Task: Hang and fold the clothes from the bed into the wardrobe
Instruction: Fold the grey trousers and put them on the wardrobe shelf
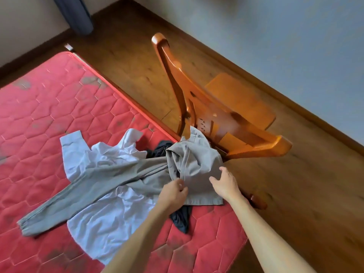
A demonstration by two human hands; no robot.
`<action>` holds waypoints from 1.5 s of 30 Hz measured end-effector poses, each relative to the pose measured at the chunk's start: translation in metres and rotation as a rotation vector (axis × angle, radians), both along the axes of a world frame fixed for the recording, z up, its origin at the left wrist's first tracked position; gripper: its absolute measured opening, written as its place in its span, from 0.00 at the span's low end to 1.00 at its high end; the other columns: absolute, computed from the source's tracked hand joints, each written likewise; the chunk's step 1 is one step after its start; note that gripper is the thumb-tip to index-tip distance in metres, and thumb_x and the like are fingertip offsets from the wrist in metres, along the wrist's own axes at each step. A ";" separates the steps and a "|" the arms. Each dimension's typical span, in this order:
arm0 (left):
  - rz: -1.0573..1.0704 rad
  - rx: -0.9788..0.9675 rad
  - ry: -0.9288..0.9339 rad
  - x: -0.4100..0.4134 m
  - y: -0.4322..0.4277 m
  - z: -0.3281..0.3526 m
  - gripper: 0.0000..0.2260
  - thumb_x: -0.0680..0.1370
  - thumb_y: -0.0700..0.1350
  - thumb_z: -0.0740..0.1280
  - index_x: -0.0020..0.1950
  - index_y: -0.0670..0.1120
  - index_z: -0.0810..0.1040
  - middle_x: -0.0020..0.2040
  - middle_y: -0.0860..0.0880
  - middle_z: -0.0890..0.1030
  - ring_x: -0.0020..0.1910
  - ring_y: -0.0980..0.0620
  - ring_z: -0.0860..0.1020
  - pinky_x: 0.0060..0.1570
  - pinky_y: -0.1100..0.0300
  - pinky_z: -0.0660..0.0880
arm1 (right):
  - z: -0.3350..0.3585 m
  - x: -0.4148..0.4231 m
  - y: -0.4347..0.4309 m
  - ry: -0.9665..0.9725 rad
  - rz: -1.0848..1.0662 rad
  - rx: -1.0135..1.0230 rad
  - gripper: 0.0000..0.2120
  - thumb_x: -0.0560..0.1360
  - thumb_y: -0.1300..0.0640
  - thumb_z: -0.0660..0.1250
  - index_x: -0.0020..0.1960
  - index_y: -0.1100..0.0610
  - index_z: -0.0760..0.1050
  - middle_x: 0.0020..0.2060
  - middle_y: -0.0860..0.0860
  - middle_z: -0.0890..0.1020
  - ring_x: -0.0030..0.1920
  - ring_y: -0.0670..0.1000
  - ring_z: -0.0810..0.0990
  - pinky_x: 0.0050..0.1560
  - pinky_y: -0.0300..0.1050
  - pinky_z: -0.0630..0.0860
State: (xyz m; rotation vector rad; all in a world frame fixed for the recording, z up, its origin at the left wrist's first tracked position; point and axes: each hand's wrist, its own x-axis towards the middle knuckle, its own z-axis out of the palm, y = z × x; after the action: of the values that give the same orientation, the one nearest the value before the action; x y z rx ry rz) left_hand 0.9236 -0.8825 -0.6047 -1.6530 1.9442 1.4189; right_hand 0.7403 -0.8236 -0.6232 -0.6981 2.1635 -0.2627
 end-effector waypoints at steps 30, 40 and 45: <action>-0.035 0.934 0.164 0.116 0.082 0.060 0.10 0.69 0.43 0.77 0.49 0.50 0.83 0.44 0.49 0.81 0.43 0.50 0.79 0.45 0.58 0.77 | -0.015 0.092 0.006 -0.787 -0.731 -0.201 0.18 0.74 0.68 0.64 0.64 0.63 0.76 0.48 0.58 0.84 0.43 0.54 0.83 0.38 0.42 0.79; 0.928 0.516 0.660 0.142 0.066 0.121 0.22 0.77 0.57 0.70 0.61 0.41 0.82 0.54 0.41 0.85 0.52 0.45 0.84 0.51 0.53 0.78 | 0.138 0.174 0.113 -1.348 0.094 0.004 0.19 0.71 0.63 0.64 0.60 0.68 0.76 0.46 0.59 0.79 0.42 0.53 0.78 0.45 0.43 0.75; 0.853 0.295 0.549 0.191 0.109 0.170 0.13 0.66 0.35 0.71 0.49 0.35 0.82 0.42 0.38 0.83 0.38 0.43 0.82 0.41 0.52 0.80 | 0.158 0.174 0.133 -1.198 -0.250 -0.085 0.40 0.73 0.32 0.65 0.69 0.64 0.74 0.56 0.60 0.78 0.55 0.58 0.78 0.59 0.52 0.73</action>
State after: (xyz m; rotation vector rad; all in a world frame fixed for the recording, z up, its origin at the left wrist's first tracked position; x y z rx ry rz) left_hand 1.1146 -0.7735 -0.4344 -2.2098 1.0939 2.5325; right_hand 0.9146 -0.6905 -0.4654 -0.1804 1.0725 -0.6965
